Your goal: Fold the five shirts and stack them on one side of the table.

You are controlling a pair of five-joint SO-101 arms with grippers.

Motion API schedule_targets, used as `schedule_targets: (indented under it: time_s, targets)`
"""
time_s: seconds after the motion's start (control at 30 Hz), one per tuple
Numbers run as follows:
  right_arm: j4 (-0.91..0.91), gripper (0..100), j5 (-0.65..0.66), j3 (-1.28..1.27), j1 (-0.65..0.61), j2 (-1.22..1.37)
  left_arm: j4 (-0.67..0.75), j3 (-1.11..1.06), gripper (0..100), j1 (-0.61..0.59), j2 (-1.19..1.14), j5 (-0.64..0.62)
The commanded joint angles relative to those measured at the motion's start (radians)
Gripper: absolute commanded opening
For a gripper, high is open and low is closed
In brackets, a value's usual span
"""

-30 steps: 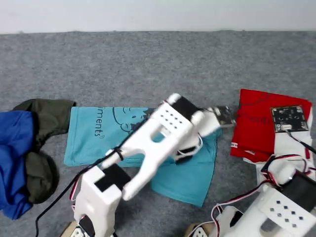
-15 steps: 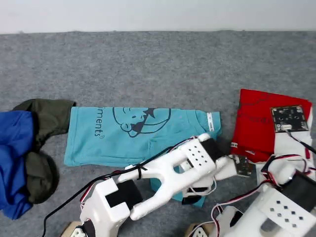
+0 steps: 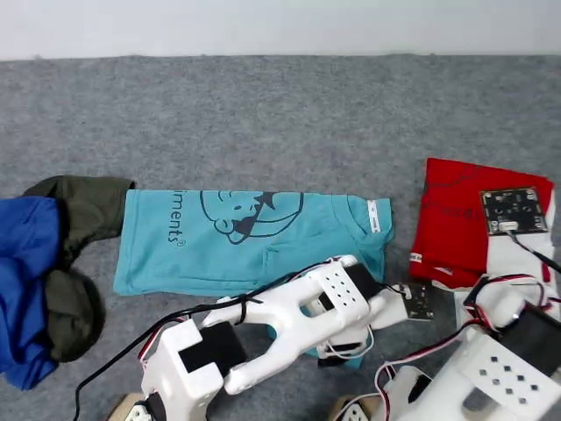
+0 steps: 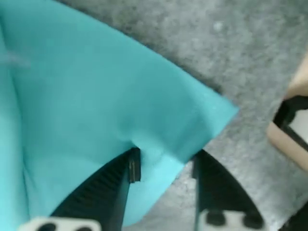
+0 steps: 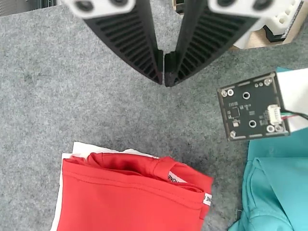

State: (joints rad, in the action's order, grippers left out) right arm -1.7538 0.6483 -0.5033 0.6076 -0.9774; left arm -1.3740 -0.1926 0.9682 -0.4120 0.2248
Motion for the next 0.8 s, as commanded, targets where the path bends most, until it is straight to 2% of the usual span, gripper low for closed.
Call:
schedule_targets:
  time_s: [0.0, 0.1, 0.43, 0.77]
  targets:
    - [-0.038, 1.1, 0.005, 0.006, 0.015, -0.015, 0.048, -0.001, 6, -0.003, 0.031, -0.009]
    - [-0.038, 1.1, 0.005, 0.006, 0.015, -0.015, 0.040, 0.002, 2, -0.002, 0.040, -0.009]
    - [-0.038, 1.1, 0.005, 0.006, 0.015, -0.015, -0.066, 0.119, 1, -0.005, 0.040, -0.009]
    - [-0.036, 1.1, 0.005, 0.003, 0.015, -0.015, -0.107, 0.257, 1, -0.135, 0.040, 0.006]
